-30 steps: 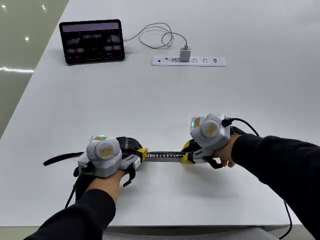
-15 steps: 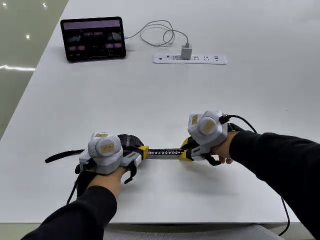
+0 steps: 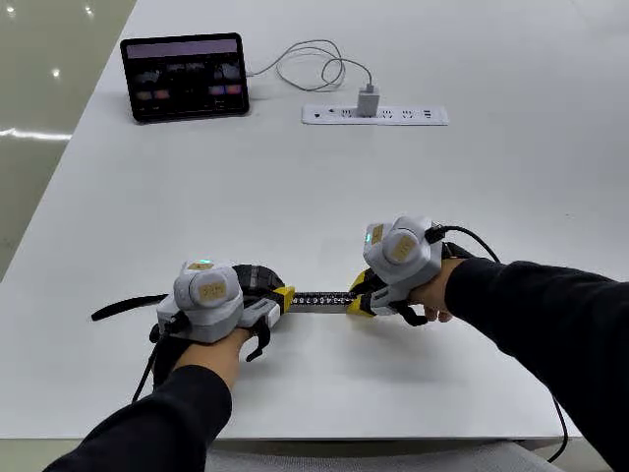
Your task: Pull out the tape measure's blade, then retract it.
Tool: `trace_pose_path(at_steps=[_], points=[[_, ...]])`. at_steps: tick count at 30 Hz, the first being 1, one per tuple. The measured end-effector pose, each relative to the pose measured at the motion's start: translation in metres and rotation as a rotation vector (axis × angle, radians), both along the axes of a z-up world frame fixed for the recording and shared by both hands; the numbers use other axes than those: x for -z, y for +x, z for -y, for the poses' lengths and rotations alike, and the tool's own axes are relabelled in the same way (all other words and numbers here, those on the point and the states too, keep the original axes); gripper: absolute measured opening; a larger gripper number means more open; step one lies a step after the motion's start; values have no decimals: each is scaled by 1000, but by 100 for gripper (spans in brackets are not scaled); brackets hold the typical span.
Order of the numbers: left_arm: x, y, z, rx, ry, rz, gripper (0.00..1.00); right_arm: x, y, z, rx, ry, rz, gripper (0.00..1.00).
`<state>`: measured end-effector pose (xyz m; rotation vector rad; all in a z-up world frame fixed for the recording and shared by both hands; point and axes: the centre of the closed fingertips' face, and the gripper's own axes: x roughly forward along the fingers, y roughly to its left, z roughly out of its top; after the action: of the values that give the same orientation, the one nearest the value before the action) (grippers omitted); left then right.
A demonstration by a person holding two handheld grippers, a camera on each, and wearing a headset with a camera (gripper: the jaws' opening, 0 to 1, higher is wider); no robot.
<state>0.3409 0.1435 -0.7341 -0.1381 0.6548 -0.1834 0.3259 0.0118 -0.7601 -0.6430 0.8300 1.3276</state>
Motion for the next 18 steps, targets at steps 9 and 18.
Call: trace_pose_path(at_steps=[9,18], points=[[-1,0,-1,5,-8,1,61,0,-1,-5,-1,4,-8,11],[-1,-1,0,10,-10,0,61,1,0,-11,-3,6,-7,11]])
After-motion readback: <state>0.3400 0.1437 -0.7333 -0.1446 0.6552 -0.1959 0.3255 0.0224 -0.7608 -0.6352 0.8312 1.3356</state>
